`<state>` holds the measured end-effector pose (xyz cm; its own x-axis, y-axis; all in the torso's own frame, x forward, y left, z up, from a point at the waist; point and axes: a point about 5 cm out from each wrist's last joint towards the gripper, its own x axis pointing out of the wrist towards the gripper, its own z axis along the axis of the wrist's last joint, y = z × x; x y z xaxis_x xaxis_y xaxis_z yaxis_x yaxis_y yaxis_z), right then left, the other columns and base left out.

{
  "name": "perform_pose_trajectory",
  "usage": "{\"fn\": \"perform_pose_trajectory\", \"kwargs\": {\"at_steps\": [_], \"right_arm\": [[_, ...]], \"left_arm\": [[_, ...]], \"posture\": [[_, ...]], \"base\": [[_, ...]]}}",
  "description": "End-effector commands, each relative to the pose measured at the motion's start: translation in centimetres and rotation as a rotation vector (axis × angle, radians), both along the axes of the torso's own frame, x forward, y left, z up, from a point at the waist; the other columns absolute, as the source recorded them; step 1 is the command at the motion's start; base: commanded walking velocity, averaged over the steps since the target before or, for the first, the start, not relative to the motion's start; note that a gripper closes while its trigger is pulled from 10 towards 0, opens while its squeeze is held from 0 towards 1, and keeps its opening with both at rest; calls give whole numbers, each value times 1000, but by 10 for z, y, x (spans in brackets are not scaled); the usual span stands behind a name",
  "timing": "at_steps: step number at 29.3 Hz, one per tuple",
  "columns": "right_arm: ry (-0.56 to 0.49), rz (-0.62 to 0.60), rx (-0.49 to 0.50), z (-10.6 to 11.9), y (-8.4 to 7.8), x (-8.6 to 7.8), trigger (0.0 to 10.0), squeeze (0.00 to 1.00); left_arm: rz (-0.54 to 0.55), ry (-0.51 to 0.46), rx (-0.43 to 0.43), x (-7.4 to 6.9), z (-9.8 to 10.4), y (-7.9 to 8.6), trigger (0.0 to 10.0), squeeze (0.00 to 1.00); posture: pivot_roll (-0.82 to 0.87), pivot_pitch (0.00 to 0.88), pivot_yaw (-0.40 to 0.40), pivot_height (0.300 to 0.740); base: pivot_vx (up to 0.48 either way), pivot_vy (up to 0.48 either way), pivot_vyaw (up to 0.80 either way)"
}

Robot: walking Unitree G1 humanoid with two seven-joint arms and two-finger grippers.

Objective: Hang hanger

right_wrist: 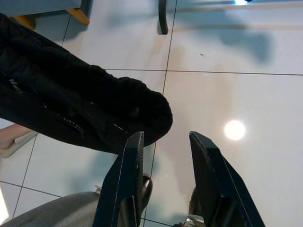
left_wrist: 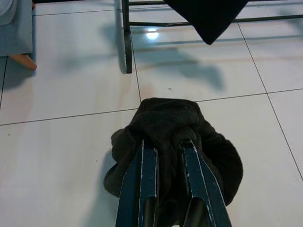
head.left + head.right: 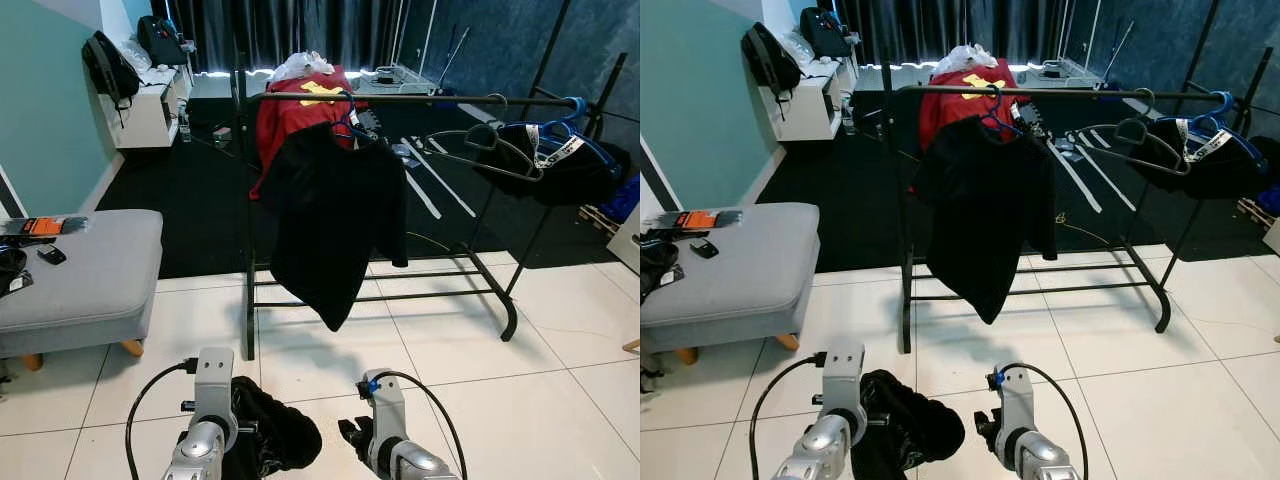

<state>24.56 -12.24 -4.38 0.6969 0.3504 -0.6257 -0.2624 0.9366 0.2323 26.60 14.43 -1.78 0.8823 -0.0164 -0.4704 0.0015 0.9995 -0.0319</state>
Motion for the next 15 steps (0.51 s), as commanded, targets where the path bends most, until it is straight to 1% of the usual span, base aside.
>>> {"fn": "perform_pose_trajectory", "kwargs": {"at_steps": [1, 9, 15], "right_arm": [[4, 14, -3, 2, 2, 3, 10000, 0], [9, 18, 11, 2, 3, 4, 10000, 0], [16, 35, 8, 2, 5, 3, 10000, 0]], "left_arm": [[10, -43, 0, 4, 6, 2, 10000, 0], [19, -48, 9, 3, 7, 7, 10000, 0], [15, -48, 11, 4, 7, 7, 10000, 0]], "posture": [[43, 11, -64, 740], [53, 5, -66, 740], [51, 0, -59, 740]], "base": [[0, 0, 0], [0, 0, 0], [0, 0, 0]]}}
